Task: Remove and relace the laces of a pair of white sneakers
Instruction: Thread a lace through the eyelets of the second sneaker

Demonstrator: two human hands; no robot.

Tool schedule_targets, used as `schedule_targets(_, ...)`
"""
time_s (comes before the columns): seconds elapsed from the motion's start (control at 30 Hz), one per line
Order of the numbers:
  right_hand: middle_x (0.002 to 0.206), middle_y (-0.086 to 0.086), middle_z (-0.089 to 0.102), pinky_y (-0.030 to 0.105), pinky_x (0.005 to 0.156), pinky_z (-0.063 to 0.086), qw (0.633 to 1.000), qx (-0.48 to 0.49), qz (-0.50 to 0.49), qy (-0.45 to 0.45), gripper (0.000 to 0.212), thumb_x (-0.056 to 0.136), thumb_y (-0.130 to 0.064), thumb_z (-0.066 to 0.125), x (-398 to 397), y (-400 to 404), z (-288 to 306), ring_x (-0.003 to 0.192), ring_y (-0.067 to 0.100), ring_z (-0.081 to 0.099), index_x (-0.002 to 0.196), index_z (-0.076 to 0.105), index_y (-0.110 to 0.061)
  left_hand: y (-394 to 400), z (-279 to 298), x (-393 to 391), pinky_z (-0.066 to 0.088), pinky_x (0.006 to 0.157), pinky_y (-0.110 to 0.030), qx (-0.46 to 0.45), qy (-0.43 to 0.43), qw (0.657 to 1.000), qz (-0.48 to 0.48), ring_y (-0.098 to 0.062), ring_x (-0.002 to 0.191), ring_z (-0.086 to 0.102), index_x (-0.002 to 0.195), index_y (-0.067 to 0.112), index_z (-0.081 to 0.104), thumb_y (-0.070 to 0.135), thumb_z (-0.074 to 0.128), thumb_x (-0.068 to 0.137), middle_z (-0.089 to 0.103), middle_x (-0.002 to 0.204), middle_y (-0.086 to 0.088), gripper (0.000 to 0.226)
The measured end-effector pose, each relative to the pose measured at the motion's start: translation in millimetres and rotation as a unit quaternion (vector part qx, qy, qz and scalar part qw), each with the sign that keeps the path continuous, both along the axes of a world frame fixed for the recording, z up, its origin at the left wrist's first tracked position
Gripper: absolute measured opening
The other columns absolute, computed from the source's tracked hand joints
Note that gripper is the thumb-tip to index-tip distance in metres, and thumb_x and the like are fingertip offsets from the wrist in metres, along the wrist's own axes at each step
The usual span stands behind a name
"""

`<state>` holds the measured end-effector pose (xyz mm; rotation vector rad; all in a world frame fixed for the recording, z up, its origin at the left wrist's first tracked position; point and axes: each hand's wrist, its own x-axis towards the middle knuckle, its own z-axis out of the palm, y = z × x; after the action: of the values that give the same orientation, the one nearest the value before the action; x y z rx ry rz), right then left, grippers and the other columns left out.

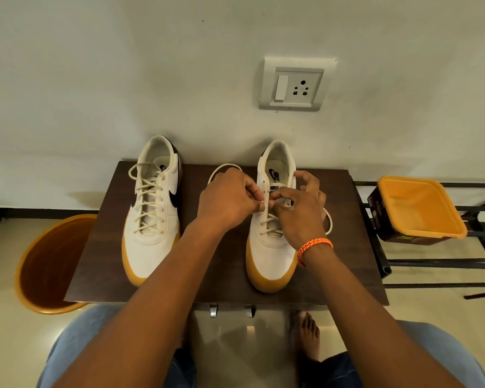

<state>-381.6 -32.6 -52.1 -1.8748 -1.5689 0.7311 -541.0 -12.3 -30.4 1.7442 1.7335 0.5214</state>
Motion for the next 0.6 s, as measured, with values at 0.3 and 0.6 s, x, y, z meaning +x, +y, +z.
schedule_targets(0.3,0.165,0.000,0.017,0.054,0.115,0.025,0.987,-0.032,0.083,-0.135,0.024,0.093,-0.023,0.074,-1,-4,13,0.149,0.029,0.022,0.116,0.072,-0.027,-1,-7,5,0.058,0.073,-0.033,0.036,0.023,0.999,-0.013,-0.001,0.078,0.066,0.083,0.036,0.074,0.031,0.082,0.089,0.071,0.082,0.017,0.012)
schedule_targets(0.6,0.163,-0.004,0.026,0.052,0.113,0.027,0.982,-0.018,0.071,-0.173,0.017,0.088,-0.026,0.081,6,-4,18,0.147,0.025,0.024,0.103,0.078,-0.033,9,11,-10,0.053,0.062,-0.032,0.041,-0.248,0.961,0.111,-0.016,0.071,0.069,0.096,0.018,0.067,0.011,0.065,0.102,0.072,0.095,0.001,0.009)
